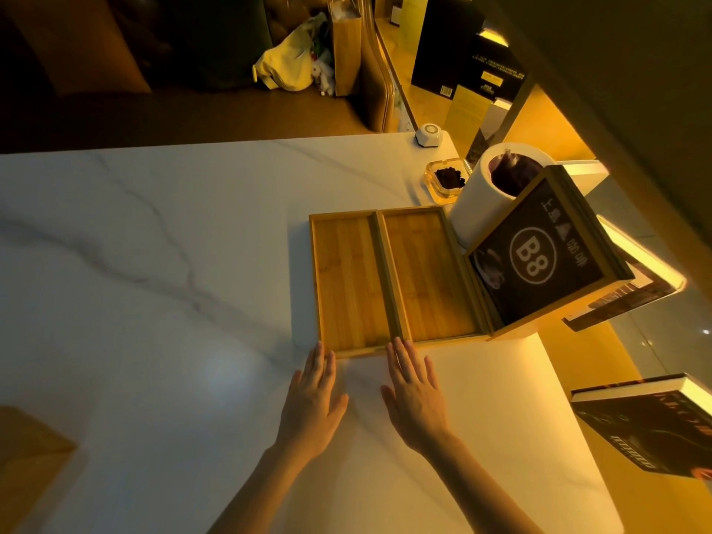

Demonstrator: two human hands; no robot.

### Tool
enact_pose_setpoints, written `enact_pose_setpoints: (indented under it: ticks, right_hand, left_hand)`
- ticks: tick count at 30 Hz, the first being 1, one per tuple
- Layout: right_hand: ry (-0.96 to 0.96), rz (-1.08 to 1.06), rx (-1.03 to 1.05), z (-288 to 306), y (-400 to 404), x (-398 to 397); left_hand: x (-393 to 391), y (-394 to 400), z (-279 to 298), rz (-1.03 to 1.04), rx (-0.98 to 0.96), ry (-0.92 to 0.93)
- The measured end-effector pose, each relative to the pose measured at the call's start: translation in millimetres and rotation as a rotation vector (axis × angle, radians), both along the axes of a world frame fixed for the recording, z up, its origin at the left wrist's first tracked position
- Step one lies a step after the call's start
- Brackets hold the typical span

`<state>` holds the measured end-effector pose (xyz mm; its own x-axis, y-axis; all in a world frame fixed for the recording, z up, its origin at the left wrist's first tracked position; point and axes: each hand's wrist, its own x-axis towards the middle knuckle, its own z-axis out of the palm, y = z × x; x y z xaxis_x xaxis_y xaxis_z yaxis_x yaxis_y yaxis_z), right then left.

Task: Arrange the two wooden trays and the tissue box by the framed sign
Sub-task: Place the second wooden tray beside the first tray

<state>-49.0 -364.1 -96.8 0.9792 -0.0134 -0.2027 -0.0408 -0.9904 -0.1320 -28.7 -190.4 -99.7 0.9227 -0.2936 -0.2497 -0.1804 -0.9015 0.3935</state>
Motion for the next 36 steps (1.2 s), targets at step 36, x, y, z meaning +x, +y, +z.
enact_pose_setpoints:
  ticks: [36]
  right_hand:
    - [-0.022, 0.171, 0.323, 120.1, 101.3, 59.9]
  left_hand:
    - [14.4, 107.2, 113.8, 0.228, -0.235, -0.123]
